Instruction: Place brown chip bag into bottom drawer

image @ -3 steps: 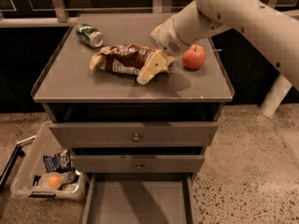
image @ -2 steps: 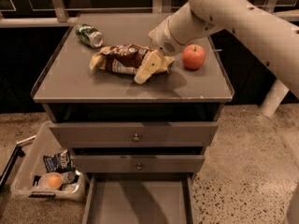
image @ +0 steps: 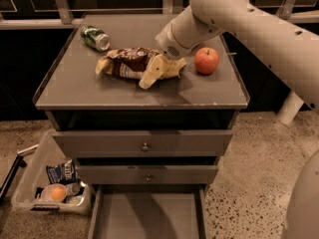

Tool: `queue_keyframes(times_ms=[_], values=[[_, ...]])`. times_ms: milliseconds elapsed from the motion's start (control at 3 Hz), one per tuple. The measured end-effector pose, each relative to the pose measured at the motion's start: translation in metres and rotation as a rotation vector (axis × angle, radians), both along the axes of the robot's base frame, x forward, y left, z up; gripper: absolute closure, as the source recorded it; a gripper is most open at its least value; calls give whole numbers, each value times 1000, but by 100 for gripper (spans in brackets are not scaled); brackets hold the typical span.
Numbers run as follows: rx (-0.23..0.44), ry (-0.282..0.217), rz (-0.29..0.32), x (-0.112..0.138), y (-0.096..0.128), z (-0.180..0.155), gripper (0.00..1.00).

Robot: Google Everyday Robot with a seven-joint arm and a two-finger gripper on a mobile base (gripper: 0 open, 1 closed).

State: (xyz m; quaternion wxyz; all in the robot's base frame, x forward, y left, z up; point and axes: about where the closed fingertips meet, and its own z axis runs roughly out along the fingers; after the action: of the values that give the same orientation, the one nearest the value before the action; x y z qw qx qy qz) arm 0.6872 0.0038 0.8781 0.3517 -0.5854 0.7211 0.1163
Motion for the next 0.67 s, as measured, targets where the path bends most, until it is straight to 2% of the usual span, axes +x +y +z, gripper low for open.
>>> queue_keyframes(times_ms=[333,667], values=[[-1,1,-1,0,0,0,18],[-1,1,-1,0,0,0,42]])
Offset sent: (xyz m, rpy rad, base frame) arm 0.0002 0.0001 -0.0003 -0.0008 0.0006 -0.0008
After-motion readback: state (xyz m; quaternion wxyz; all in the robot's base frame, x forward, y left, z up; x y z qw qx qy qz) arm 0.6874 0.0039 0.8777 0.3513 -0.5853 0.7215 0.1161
